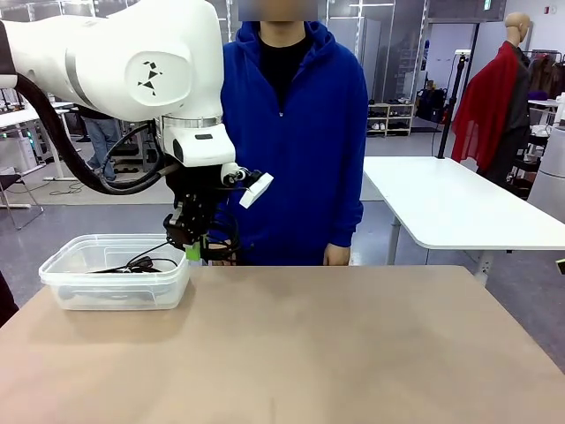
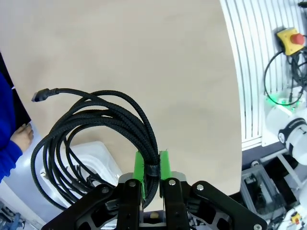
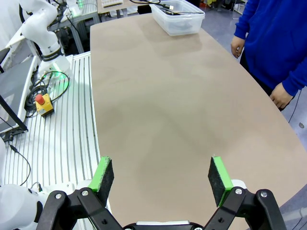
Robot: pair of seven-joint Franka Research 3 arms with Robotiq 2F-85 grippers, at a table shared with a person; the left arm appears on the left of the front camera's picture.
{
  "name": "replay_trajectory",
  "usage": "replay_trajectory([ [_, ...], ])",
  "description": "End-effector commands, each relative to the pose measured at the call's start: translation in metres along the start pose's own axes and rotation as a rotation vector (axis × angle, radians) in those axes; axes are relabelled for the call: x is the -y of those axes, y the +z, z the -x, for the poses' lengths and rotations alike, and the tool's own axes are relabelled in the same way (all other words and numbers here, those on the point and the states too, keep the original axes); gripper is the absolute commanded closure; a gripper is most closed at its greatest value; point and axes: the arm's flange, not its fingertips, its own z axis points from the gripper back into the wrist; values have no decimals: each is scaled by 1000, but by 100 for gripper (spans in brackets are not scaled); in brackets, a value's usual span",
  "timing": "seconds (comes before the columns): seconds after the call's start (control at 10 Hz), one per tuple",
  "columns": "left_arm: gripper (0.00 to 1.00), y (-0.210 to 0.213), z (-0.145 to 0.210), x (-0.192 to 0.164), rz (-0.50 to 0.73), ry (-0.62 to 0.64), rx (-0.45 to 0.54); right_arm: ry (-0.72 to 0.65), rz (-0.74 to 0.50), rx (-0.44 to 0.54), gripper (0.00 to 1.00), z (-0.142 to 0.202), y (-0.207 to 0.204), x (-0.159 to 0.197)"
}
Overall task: Organize and store the cables.
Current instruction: Place the USB Extension Cable into the Organizing box.
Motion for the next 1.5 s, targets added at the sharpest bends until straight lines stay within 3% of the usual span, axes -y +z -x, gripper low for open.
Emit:
replay_trajectory([
  [0.0, 85, 15, 43, -5, -5, -20, 95, 11, 6, 15, 0, -3, 1, -1],
  [0.2, 85, 10, 85, -7, -152, 6, 117, 11, 6, 15, 0, -3, 1, -1],
  [0.8, 85, -20, 237, -32, -243, 158, 317, 11, 6, 15, 0, -3, 1, -1],
  [1.1, 85, -55, 291, -58, -274, 316, 286, 11, 6, 15, 0, -3, 1, -1],
  [1.4, 85, -78, 316, -78, -269, 453, 277, 11, 6, 15, 0, -3, 1, -1],
])
